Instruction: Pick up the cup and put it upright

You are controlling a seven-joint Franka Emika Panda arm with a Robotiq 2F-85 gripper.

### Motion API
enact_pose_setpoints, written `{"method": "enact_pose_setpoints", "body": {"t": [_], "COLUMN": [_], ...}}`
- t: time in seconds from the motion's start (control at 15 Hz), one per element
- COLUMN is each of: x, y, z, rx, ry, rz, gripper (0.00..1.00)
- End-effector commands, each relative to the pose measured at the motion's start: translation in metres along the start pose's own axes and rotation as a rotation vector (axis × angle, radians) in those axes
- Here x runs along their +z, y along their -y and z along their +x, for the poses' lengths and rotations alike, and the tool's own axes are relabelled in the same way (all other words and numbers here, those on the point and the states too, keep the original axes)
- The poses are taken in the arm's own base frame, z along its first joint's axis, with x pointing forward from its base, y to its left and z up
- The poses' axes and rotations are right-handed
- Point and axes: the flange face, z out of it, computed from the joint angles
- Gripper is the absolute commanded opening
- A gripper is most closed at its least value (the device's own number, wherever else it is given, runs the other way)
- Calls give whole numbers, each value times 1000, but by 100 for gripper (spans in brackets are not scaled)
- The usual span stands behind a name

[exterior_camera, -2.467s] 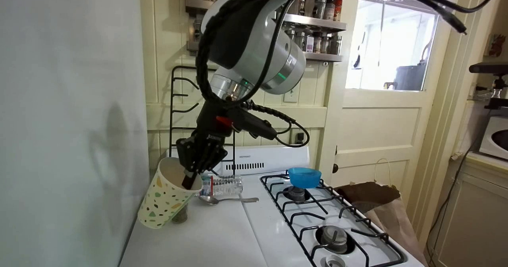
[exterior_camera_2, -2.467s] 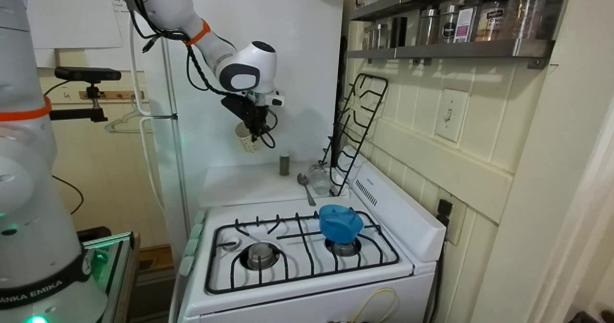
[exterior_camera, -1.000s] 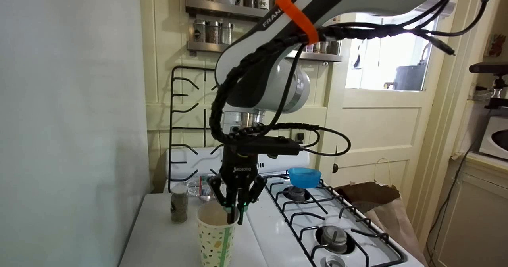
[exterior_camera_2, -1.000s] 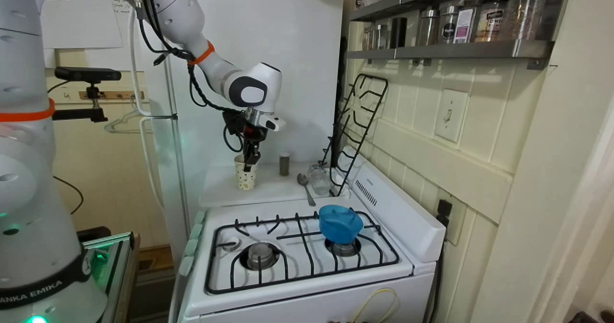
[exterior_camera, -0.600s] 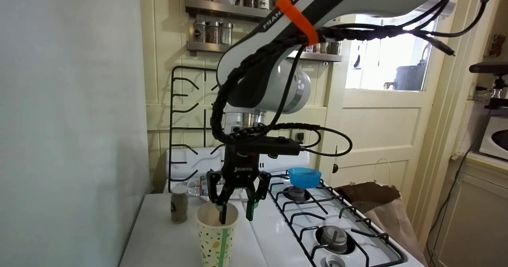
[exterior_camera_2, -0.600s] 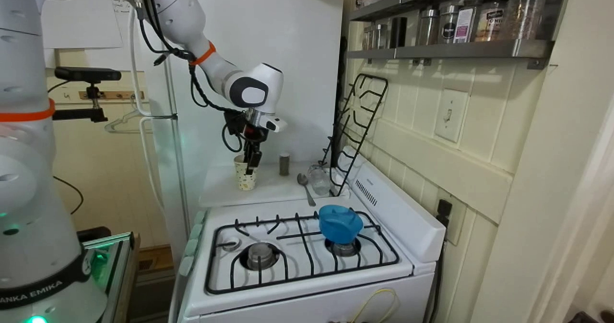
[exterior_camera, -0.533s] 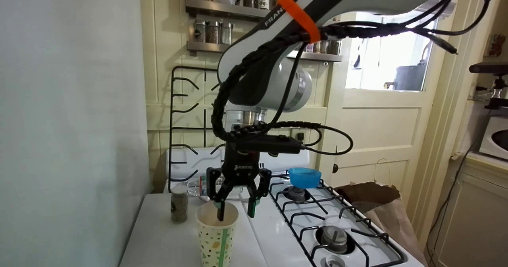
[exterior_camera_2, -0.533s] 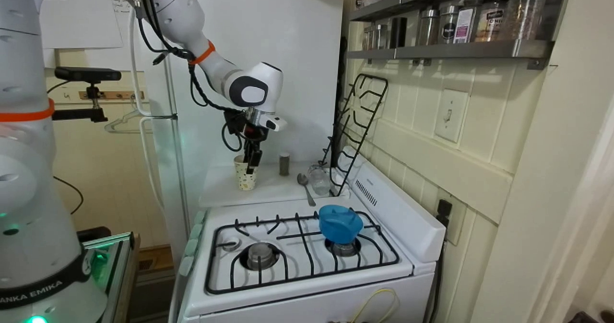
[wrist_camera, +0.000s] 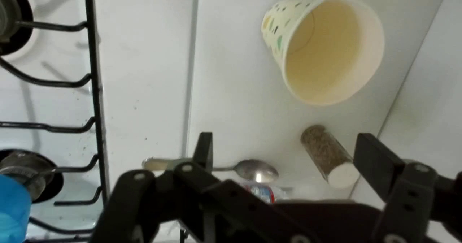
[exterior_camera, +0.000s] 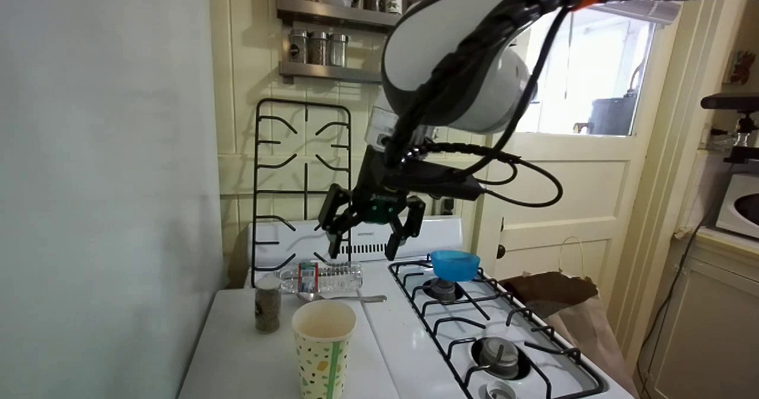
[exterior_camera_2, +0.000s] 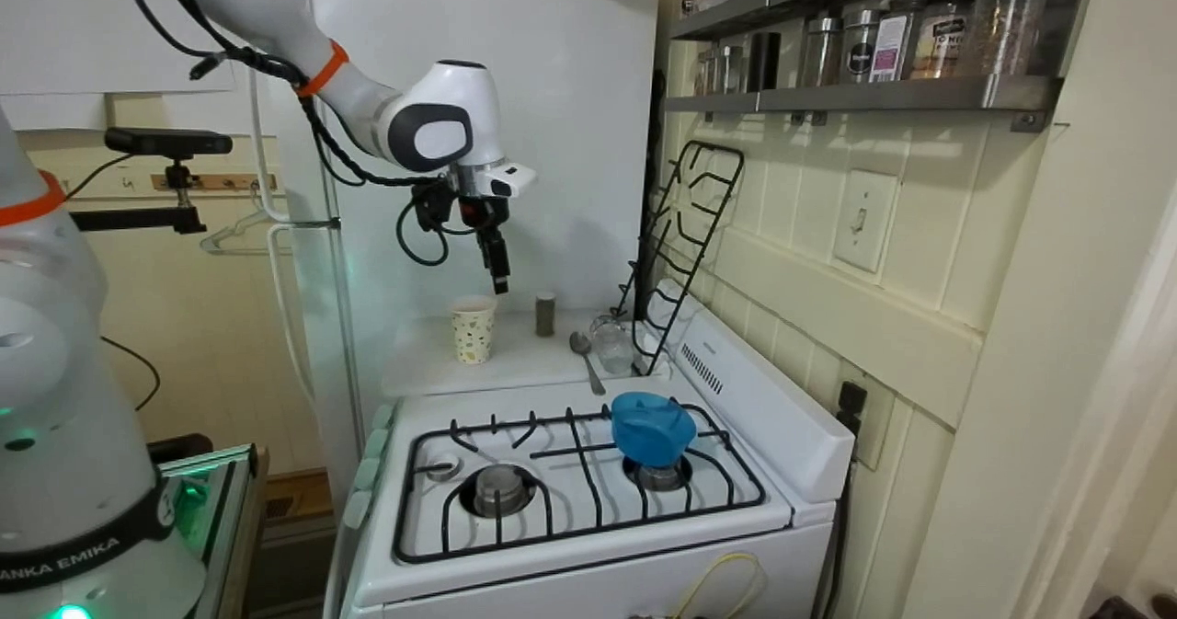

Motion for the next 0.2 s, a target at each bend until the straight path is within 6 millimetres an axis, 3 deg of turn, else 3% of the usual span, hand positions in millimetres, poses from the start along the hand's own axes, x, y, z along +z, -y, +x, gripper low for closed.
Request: {"method": "enact_pose_setpoints", "body": {"t": [0.0,0.13], "x": [-8,-16], "y": [-4,-9], "z": [-2,-8], "rx": [8,19], "ry": [-51,-105], "rz": [0,-2], "gripper": [100,100]}}
